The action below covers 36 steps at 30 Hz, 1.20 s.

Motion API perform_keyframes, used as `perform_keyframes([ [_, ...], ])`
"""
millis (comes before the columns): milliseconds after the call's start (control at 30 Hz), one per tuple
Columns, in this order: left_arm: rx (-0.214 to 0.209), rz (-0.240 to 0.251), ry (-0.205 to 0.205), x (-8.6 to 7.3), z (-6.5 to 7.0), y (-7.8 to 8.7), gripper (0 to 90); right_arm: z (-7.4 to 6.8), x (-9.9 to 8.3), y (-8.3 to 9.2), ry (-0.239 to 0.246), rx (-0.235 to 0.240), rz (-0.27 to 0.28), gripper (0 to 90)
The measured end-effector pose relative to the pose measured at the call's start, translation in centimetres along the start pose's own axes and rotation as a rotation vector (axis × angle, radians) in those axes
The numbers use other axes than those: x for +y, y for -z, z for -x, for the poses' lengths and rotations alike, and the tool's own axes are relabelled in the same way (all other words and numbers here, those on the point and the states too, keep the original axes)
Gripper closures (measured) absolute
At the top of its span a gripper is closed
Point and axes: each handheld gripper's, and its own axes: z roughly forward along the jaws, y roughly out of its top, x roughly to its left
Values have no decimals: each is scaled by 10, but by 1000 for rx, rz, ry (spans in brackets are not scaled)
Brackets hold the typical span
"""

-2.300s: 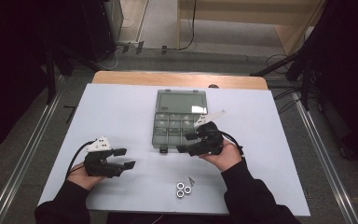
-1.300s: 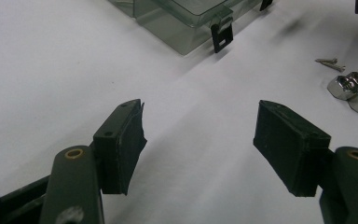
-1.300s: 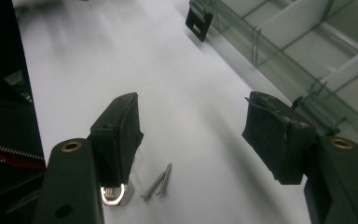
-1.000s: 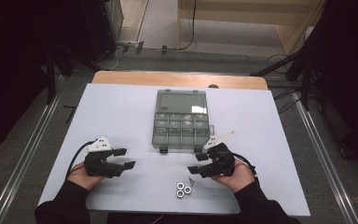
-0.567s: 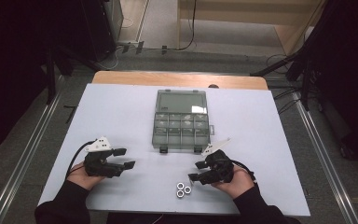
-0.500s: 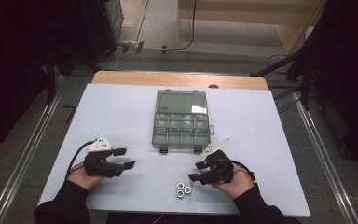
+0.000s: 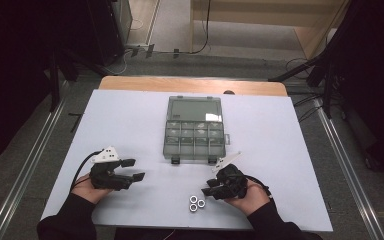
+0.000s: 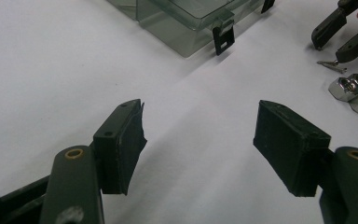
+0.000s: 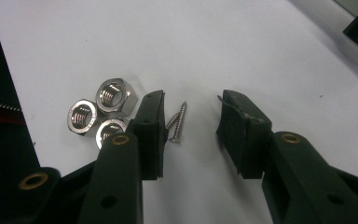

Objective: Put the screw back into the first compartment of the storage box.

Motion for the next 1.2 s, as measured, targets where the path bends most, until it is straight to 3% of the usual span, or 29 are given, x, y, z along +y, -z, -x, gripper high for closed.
perform_keyframes([
  [700, 1, -1, -1, 0, 0, 0, 328, -11, 1, -4, 57, -85, -20, 817],
  [867, 1, -3, -1, 0, 0, -1, 327, -7, 0, -3, 59, -79, -15, 879],
  [1200, 0, -1, -1, 0, 0, 0, 327, -3, 1, -3, 34, -43, -14, 883],
])
